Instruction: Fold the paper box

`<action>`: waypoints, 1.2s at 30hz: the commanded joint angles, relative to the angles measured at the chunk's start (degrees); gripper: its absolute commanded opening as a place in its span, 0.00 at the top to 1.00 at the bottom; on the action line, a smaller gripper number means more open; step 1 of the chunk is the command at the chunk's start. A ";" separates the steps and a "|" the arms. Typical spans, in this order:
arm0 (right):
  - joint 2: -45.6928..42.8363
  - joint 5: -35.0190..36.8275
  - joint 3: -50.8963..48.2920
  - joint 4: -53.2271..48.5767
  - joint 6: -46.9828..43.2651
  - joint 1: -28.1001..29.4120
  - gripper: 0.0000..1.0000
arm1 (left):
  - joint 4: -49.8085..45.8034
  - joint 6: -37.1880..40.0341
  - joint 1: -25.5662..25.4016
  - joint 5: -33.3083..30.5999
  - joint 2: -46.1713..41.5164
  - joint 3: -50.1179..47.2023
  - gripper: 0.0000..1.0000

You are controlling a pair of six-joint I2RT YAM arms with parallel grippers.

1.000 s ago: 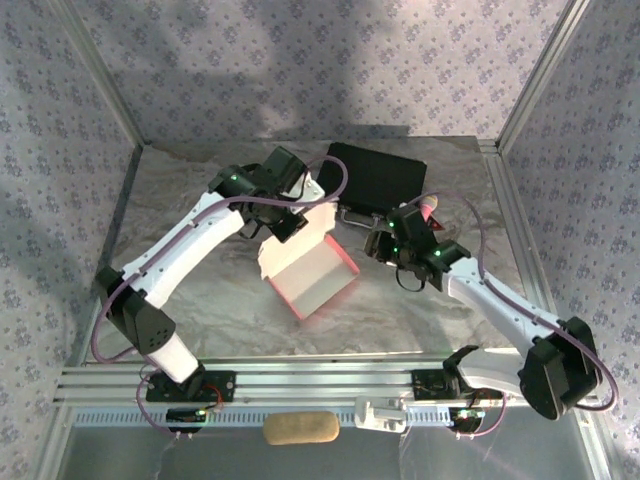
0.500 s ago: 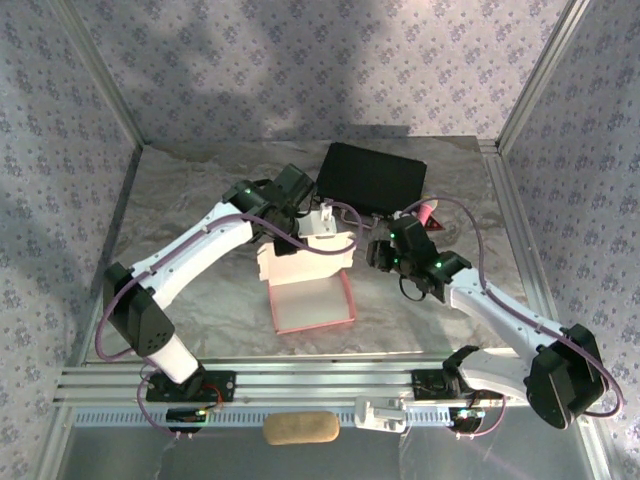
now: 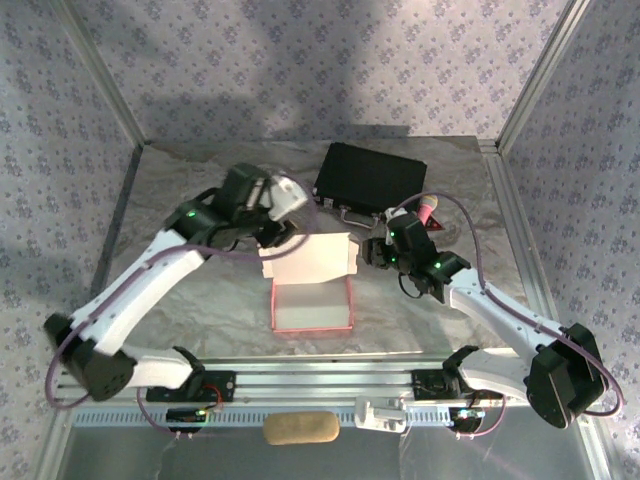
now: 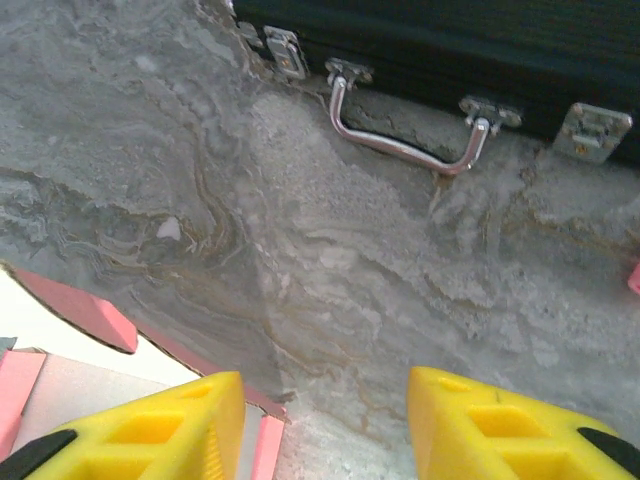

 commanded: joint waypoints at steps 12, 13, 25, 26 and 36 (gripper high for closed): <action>5.73 -9.84 1.43 3.75 -13.04 0.80 0.51 | 8.34 -28.05 16.15 17.68 -6.34 -25.80 0.36; 6.16 -9.61 1.52 3.70 -13.09 0.93 0.51 | 8.99 -27.76 16.18 18.09 -5.48 -26.02 0.36; 9.58 -7.82 3.04 3.23 -14.02 1.97 0.60 | 16.58 -29.61 16.15 20.55 -0.77 -29.26 0.52; 9.50 -7.61 2.93 3.21 -13.95 1.97 0.60 | 17.06 -29.95 16.10 20.60 -0.68 -29.62 0.56; 8.93 -5.16 2.67 2.05 -13.47 3.22 0.69 | 20.34 -34.23 13.50 17.77 -0.77 -31.69 0.76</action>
